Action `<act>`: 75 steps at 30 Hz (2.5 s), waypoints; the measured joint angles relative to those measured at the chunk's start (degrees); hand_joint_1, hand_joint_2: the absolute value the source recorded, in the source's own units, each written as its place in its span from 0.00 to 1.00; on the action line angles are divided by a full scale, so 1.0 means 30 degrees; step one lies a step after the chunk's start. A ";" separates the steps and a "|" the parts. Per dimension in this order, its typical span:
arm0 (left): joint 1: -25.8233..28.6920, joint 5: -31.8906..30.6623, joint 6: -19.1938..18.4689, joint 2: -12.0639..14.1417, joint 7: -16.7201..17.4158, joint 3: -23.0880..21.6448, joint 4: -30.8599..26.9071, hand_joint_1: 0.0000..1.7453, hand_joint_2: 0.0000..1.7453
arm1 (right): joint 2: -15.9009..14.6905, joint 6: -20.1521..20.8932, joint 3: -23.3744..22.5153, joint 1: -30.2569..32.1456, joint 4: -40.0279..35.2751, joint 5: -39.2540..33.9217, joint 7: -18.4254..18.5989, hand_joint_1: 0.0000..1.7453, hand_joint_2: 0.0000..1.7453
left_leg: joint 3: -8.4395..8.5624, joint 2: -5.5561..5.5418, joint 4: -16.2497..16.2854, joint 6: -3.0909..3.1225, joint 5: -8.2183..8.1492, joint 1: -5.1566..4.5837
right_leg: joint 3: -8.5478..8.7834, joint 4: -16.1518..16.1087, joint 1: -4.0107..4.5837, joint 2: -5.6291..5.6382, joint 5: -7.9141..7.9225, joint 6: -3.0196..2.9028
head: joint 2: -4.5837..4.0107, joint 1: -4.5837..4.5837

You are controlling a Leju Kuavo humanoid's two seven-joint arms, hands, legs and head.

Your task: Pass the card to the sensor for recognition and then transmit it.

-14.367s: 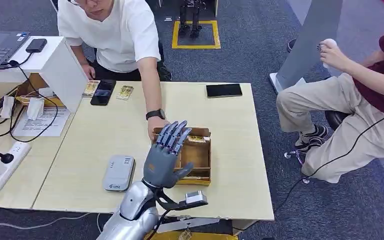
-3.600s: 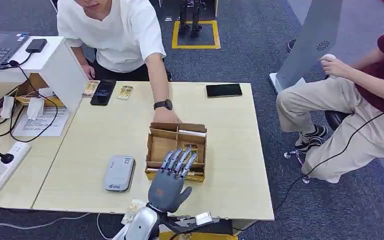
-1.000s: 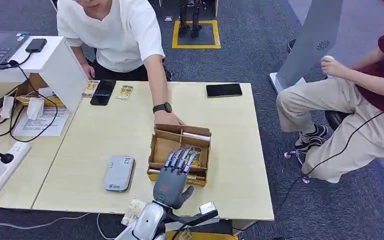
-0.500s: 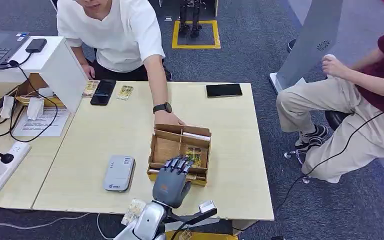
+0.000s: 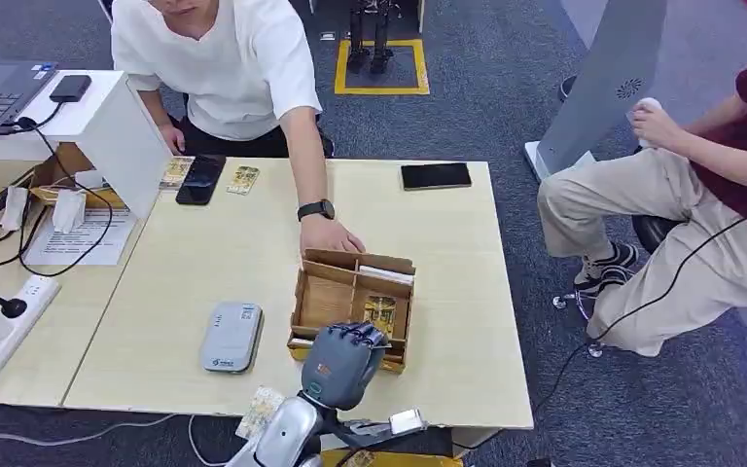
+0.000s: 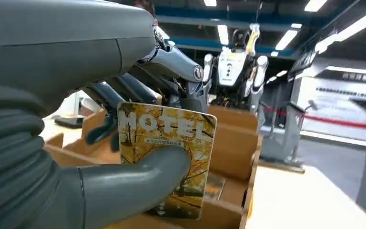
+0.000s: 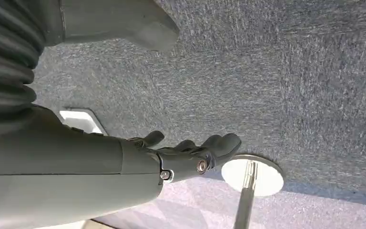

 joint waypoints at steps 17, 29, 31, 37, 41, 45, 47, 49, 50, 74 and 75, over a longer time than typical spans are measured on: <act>0.0815 0.2333 0.0000 -0.0313 -0.4001 0.2438 -0.1514 1.00 1.00 | 0.0036 0.0000 0.0139 0.0031 -0.0029 -0.0320 -0.0036 0.00 1.00 | 0.0009 0.0005 0.0000 -0.0001 0.0002 0.0001 | -0.0001 0.0000 0.0001 0.0005 0.0001 -0.0001 | 0.0000 0.0007; 0.0739 1.2568 0.0007 -0.0481 -0.6082 0.4036 -0.2323 1.00 1.00 | 0.1013 0.0000 -0.0809 0.0524 -0.1093 -0.0444 -0.0495 0.00 1.00 | 0.0021 0.0012 0.0001 -0.0004 0.0006 0.0002 | 0.0001 0.0001 0.0001 0.0018 0.0005 -0.0003 | 0.0000 0.0000; 0.0632 1.2663 0.0007 -0.0503 -0.6082 0.4036 -0.2411 1.00 1.00 | 0.1086 0.0000 -0.0911 0.0558 -0.1166 -0.0444 -0.0525 0.00 1.00 | 0.0019 0.0011 0.0002 -0.0003 0.0005 -0.0001 | 0.0003 0.0000 -0.0002 0.0013 0.0005 -0.0002 | 0.0000 0.0000; 0.0372 1.8022 -0.0014 -0.0416 -0.4686 0.4050 -0.3865 1.00 1.00 | 0.1303 0.0000 -0.1355 0.0669 -0.1420 -0.0117 -0.0626 0.00 1.00 | 0.0011 -0.0003 0.0002 -0.0004 0.0007 0.0003 | 0.0004 0.0001 0.0004 -0.0006 0.0008 -0.0007 | 0.0000 0.0007; -0.0286 1.9680 0.0007 -0.0306 -0.3356 0.4729 -0.4990 1.00 1.00 | 0.1538 0.0000 -0.1661 0.0704 -0.1669 0.0168 -0.0685 0.00 1.00 | 0.0014 0.0002 -0.0001 -0.0008 0.0012 0.0007 | 0.0004 0.0007 0.0008 0.0007 0.0010 -0.0010 | -0.0007 -0.0007; -0.1122 2.0174 0.0029 -0.0131 -0.2884 0.6078 -0.5121 1.00 1.00 | 0.1559 0.0000 -0.1902 0.0659 -0.1909 0.0474 -0.0678 0.00 1.00 | 0.0013 0.0001 0.0000 -0.0014 0.0023 0.0008 | 0.0007 0.0011 0.0008 0.0002 0.0011 -0.0010 | 0.0000 -0.0007; -0.1666 2.0232 0.0029 -0.0080 -0.2920 0.7006 -0.4962 1.00 1.00 | 0.1566 0.0000 -0.1982 0.0650 -0.2003 0.0597 -0.0656 0.00 1.00 | 0.0011 0.0001 0.0000 -0.0013 0.0024 0.0008 | 0.0007 0.0012 0.0008 0.0002 0.0011 -0.0010 | 0.0000 0.0000; -0.2206 2.0030 0.0029 -0.0044 -0.3044 0.7894 -0.4619 1.00 1.00 | 0.1581 0.0000 -0.2018 0.0629 -0.2083 0.0735 -0.0583 0.00 1.00 | 0.0012 0.0002 0.0000 -0.0013 0.0023 0.0006 | 0.0007 0.0012 0.0006 0.0003 0.0012 -0.0010 | 0.0000 0.0000; -0.2473 1.9757 0.0029 -0.0022 -0.3110 0.8278 -0.4428 1.00 1.00 | 0.1581 0.0000 -0.2025 0.0619 -0.2098 0.0773 -0.0532 0.00 1.00 | 0.0011 0.0002 0.0000 -0.0013 0.0023 0.0006 | 0.0007 0.0012 0.0006 0.0003 0.0012 -0.0010 | 0.0000 0.0000; -0.4550 1.5497 0.0022 -0.0663 -0.3526 1.4017 -0.1674 1.00 1.00 | 0.1588 -0.0007 -0.2120 0.0545 -0.2149 0.1122 -0.0262 0.00 1.00 | 0.0013 0.0005 0.0002 -0.0014 0.0022 0.0005 | 0.0003 0.0011 0.0005 0.0008 0.0012 -0.0011 | 0.0000 0.0000; -0.4564 1.5709 0.0022 -0.0678 -0.3620 1.4017 -0.1609 1.00 1.00 | 0.1588 -0.0007 -0.2135 0.0558 -0.2171 0.1122 -0.0262 0.00 1.00 | 0.0013 0.0005 0.0002 -0.0014 0.0022 0.0005 | 0.0002 0.0011 0.0005 0.0011 0.0012 -0.0011 | 0.0000 0.0000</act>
